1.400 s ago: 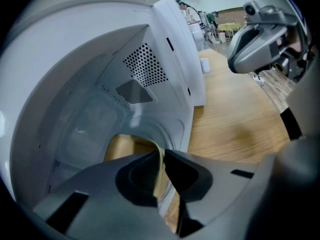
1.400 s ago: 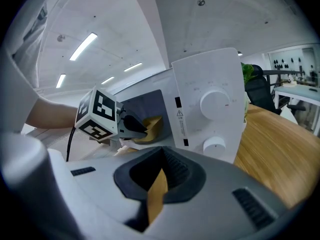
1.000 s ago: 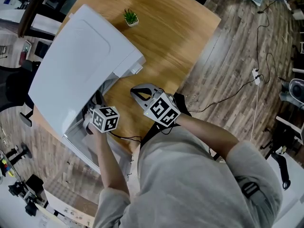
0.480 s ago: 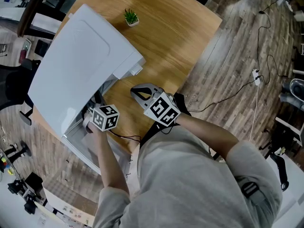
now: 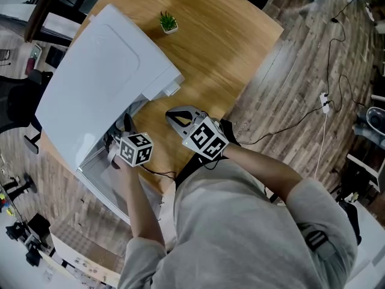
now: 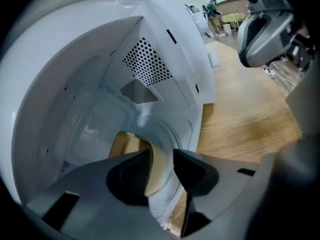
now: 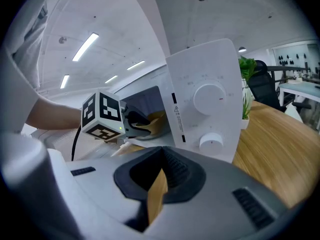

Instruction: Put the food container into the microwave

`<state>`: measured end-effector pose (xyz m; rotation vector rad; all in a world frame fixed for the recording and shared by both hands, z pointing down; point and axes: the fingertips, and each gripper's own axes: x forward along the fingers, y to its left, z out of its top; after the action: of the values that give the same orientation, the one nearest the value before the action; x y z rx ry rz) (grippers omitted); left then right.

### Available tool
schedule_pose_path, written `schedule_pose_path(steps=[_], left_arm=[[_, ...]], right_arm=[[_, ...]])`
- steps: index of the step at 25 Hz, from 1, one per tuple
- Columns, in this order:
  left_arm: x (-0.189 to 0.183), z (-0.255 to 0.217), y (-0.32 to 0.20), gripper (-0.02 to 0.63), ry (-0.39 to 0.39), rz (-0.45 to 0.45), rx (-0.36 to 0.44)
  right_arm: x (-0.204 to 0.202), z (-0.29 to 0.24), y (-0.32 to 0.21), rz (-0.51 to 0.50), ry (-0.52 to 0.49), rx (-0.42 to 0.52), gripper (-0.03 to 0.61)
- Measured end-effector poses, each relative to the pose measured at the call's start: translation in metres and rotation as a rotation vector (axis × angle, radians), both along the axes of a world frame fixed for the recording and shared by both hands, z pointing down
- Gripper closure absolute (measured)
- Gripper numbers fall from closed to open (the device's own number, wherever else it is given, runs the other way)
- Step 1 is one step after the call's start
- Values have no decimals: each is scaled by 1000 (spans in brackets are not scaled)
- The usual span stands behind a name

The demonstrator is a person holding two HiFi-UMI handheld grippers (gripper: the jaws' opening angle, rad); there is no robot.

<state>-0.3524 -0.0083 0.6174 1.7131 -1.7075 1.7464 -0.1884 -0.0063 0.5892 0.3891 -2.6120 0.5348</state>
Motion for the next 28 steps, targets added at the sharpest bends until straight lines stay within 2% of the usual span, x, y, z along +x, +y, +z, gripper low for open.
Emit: schedule_pose_path(steps=[15,28], left_arm=[[14,-15,23,453,-13,-50,25],[36,-19,65,458,-9,-136,38]], right_arm=[[2,-8,8,-53,-23,4,574],[5,-17,32,-174,-39,24,574]])
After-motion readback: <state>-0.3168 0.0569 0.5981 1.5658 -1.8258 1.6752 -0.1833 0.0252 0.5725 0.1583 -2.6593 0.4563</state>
